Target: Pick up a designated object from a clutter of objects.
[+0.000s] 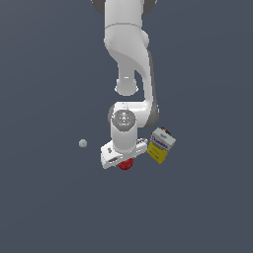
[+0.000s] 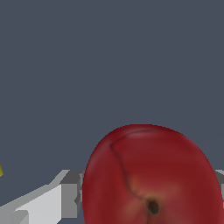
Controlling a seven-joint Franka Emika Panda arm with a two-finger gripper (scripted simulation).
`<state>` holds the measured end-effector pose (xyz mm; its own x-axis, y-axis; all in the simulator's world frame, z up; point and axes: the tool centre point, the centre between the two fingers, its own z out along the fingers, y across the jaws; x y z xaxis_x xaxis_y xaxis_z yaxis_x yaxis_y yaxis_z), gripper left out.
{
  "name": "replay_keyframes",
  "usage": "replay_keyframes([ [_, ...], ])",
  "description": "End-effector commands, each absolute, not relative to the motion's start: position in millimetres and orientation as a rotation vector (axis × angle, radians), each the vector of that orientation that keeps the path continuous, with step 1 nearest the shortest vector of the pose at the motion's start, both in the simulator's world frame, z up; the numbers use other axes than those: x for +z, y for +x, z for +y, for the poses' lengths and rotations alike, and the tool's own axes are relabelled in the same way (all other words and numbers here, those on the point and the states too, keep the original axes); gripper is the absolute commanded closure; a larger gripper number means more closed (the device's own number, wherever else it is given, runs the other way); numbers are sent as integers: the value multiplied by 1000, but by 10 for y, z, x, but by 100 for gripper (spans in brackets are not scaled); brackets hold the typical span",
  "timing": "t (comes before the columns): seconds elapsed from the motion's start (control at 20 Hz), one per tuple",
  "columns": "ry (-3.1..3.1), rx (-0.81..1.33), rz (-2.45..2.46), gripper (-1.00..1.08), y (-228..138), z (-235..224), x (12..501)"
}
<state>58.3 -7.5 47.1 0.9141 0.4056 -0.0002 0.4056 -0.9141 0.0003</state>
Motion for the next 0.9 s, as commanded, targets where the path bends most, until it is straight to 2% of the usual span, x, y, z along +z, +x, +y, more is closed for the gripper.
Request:
replay_keyframes([
  [0.0, 3073, 0, 653, 108, 585, -68, 462],
  [0.5, 3073, 0, 651, 108, 587, -77, 499],
  [0.85, 3073, 0, 651, 108, 615, -70, 797],
])
